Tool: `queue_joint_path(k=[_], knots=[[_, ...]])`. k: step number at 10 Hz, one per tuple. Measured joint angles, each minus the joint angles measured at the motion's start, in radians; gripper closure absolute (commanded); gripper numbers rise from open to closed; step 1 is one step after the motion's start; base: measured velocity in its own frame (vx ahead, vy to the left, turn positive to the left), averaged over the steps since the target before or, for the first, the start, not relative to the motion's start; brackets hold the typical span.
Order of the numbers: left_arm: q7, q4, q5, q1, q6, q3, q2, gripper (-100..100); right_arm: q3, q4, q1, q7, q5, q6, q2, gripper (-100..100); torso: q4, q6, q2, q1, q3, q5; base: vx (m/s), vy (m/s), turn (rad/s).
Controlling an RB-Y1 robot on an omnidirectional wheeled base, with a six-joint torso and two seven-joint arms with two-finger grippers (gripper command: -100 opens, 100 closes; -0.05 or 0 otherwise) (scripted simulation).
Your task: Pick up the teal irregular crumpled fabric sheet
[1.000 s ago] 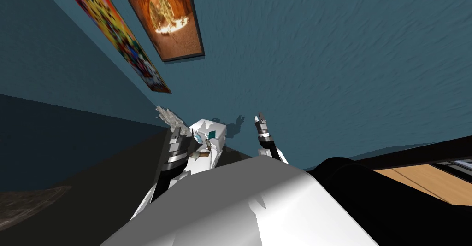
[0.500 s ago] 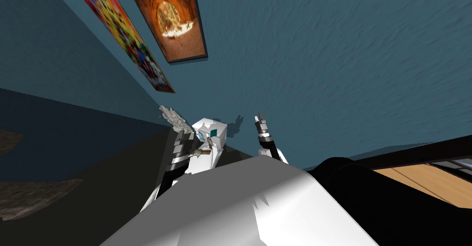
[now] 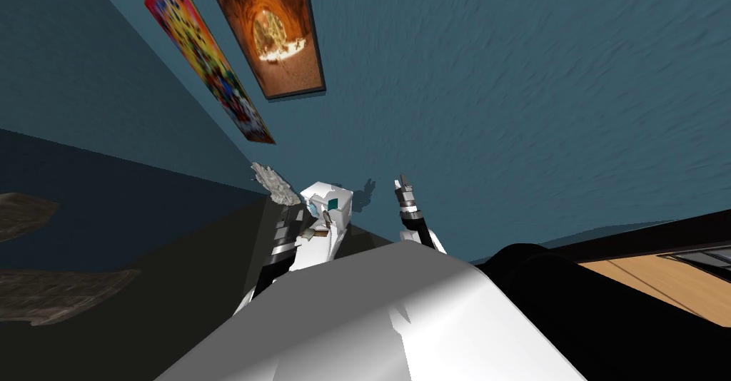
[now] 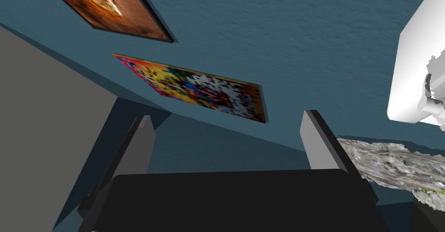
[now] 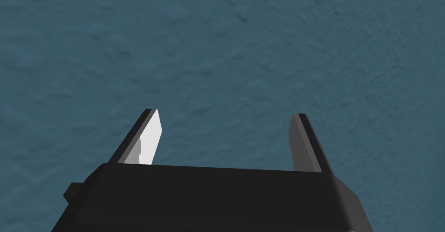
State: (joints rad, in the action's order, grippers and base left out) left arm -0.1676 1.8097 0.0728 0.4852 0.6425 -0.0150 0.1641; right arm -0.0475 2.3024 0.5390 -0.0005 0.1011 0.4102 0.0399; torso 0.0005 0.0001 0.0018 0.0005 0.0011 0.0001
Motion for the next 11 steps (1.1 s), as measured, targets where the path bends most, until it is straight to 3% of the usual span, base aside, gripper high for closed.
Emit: queue_joint_path(k=[5,11], knots=[[-0.017,-0.141,0.029,-0.028,0.008,-0.003,0.014,-100,0.000,0.000,0.000,0.000,0.000,0.000,0.000,0,0.000,0.000,-0.002,-0.001,-0.001,0.000,-0.004,0.002,0.005],[-0.022,-0.288,0.038,-0.075,0.018,0.006,-0.001,-100,0.000,0.000,0.000,0.000,0.000,0.000,0.000,0,-0.001,0.000,-0.004,-0.002,-0.002,0.000,0.020,-0.013,-0.011]])
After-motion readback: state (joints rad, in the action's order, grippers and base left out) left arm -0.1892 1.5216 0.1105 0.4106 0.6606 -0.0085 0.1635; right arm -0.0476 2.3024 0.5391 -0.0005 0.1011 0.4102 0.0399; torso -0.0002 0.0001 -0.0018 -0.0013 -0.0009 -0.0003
